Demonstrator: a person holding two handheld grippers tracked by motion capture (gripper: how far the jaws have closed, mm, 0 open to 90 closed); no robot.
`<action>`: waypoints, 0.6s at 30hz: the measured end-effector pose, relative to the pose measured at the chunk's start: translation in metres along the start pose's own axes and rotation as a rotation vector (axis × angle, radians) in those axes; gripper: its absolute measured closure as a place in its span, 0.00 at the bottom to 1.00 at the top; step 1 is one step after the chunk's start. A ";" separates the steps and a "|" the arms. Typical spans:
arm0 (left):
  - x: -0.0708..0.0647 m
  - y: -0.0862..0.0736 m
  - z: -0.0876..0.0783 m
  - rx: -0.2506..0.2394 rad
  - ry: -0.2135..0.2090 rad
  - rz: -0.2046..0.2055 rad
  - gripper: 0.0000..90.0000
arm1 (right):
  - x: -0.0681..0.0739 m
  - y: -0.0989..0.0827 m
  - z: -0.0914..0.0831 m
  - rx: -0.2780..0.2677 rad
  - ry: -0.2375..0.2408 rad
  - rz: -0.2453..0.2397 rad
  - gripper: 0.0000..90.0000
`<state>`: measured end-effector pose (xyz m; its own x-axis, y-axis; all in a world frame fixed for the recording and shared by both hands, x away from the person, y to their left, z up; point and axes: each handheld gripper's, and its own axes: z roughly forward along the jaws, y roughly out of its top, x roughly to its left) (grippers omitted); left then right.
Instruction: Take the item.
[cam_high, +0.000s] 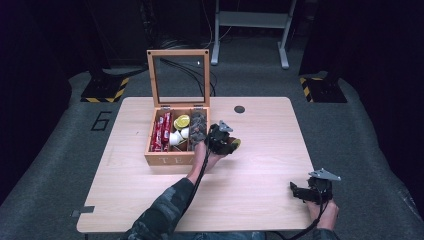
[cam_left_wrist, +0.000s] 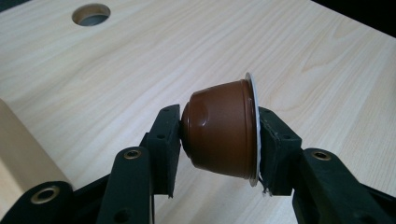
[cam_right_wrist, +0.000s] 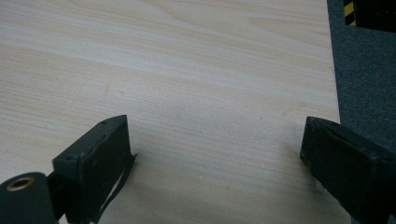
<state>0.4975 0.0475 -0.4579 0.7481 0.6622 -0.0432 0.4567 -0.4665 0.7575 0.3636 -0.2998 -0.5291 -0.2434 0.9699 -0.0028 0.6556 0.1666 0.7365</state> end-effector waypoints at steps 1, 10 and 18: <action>-0.001 -0.001 0.001 0.004 0.000 0.005 0.61 | 0.000 0.000 0.000 0.000 0.000 0.001 0.09; -0.014 -0.011 0.013 0.033 0.010 0.023 0.61 | 0.000 0.000 0.000 -0.001 0.001 0.001 0.09; -0.019 -0.020 0.024 0.060 -0.020 0.012 0.61 | 0.000 0.000 0.000 0.000 0.001 0.002 0.09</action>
<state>0.4859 0.0306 -0.4875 0.7626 0.6451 -0.0479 0.4754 -0.5086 0.7178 0.3635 -0.2996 -0.5290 -0.2428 0.9701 -0.0011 0.6557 0.1650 0.7367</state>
